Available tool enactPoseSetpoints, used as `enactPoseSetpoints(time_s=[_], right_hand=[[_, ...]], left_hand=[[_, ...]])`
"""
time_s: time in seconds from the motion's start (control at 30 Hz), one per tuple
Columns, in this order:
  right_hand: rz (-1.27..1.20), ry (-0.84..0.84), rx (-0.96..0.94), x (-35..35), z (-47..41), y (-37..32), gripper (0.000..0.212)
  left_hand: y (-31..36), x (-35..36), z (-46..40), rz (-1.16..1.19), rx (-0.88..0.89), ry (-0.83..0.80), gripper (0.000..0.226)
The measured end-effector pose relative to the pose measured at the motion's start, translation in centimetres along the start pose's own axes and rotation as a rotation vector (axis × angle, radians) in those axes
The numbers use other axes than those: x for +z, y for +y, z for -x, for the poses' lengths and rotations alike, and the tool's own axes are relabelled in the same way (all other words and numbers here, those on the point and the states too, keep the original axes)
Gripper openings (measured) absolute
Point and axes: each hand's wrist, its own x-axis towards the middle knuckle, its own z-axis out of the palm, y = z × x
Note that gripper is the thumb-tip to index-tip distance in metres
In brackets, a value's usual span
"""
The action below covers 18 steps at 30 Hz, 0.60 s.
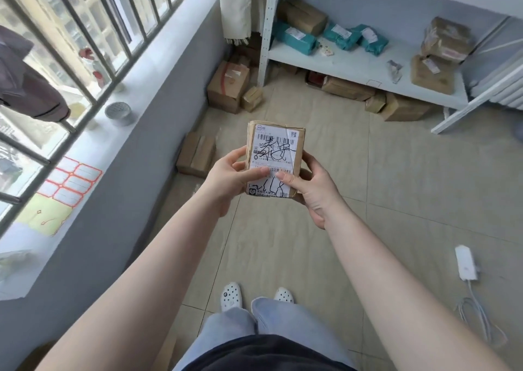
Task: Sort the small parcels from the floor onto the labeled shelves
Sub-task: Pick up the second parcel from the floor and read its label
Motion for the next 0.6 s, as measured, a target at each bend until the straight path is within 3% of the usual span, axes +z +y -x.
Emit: enactPoseSetpoints(time_s=[0.6], right_hand=[[-0.051, 0.097, 0.020, -16.8, 0.9, -2.5, 0.067]], left_hand=[[-0.8, 17.3, -3.1, -0.037, -0.033, -0.016, 0.053]])
